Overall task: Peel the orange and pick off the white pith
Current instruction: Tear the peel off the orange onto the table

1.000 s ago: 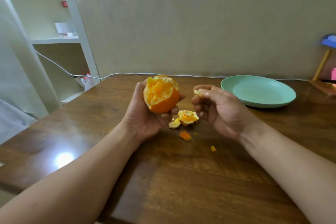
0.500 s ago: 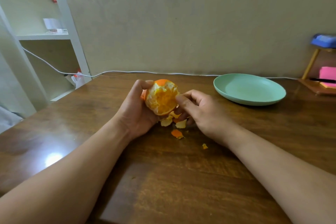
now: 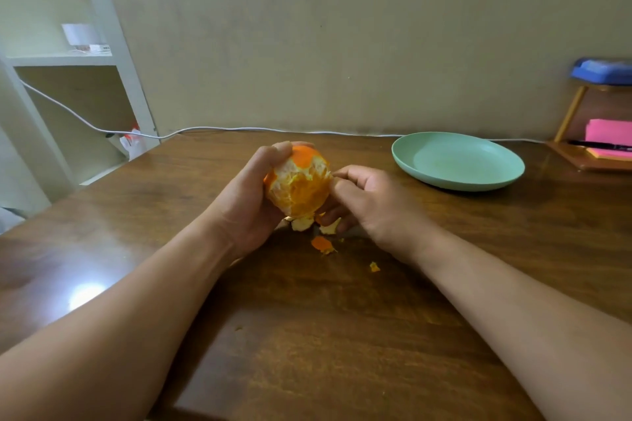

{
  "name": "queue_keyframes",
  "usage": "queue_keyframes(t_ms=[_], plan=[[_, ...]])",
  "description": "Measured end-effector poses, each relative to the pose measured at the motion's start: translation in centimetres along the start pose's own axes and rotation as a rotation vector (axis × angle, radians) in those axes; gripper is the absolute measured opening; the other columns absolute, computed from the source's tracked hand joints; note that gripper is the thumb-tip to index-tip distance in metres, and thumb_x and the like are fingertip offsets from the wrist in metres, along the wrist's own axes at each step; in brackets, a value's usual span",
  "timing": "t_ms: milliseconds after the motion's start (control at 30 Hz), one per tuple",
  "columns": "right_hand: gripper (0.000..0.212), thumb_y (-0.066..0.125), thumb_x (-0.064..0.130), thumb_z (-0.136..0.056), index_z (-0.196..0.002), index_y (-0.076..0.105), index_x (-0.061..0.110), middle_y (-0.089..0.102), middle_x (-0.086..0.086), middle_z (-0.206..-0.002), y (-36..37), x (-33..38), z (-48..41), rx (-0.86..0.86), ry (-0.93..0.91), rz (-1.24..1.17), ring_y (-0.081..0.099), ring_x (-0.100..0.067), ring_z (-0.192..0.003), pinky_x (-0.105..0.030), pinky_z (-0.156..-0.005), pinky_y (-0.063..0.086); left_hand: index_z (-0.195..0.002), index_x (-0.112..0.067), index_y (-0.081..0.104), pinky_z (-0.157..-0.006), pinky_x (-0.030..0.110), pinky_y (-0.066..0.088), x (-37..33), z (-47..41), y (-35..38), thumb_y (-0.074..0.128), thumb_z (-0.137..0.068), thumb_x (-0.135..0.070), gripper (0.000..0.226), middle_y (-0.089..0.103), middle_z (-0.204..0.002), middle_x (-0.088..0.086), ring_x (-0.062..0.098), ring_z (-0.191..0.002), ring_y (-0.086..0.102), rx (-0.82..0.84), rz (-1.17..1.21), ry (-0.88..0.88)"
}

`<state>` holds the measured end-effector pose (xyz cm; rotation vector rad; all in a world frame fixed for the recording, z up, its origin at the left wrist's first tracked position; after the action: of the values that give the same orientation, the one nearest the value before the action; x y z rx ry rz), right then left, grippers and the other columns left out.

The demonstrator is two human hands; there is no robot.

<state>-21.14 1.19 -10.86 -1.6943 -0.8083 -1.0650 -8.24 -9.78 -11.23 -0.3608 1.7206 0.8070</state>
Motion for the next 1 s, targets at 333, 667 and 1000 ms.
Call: queue_keyframes(t_ms=[333,667,1000], plan=[[0.012,0.063,0.023,-0.104,-0.111,0.069,0.015,0.08,-0.005,-0.088,-0.02,0.4,-0.02,-0.007,-0.053,0.046,0.079,-0.019,-0.081,-0.045,-0.079,0.066,-0.128,-0.014,0.066,-0.077,0.044,0.056,0.1,0.28,0.27,0.058,-0.09,-0.044,0.049,0.069,-0.115,0.018,0.035,-0.101,0.067,-0.003,-0.094,0.038],[0.013,0.06,0.02,-0.106,-0.114,0.068,0.012,0.078,-0.007,-0.087,-0.01,0.24,-0.18,-0.007,-0.068,0.022,0.078,-0.021,-0.08,-0.04,-0.075,0.065,-0.131,-0.013,0.063,-0.088,0.047,0.056,0.11,0.51,0.45,0.06,-0.091,-0.044,0.051,0.072,-0.111,0.014,0.032,-0.102,0.07,0.0,-0.051,0.039],[0.016,0.058,0.012,-0.108,-0.113,0.069,0.002,0.077,-0.023,-0.098,0.13,-0.14,-0.67,0.018,-0.044,-0.142,0.072,-0.03,-0.082,-0.037,-0.071,0.059,-0.109,-0.013,0.079,-0.097,0.044,0.055,0.47,0.14,-0.19,0.061,-0.096,-0.048,0.042,0.073,-0.109,0.016,0.029,-0.101,0.072,0.02,0.109,-0.026]])
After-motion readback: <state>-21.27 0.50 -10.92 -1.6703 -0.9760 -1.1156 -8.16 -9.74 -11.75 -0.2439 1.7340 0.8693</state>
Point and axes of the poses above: each hand's wrist, its own z-axis away from the middle knuckle, its own y-axis out of the palm, x = y × z, the point moved 6 cm from there along -z, towards the middle knuckle
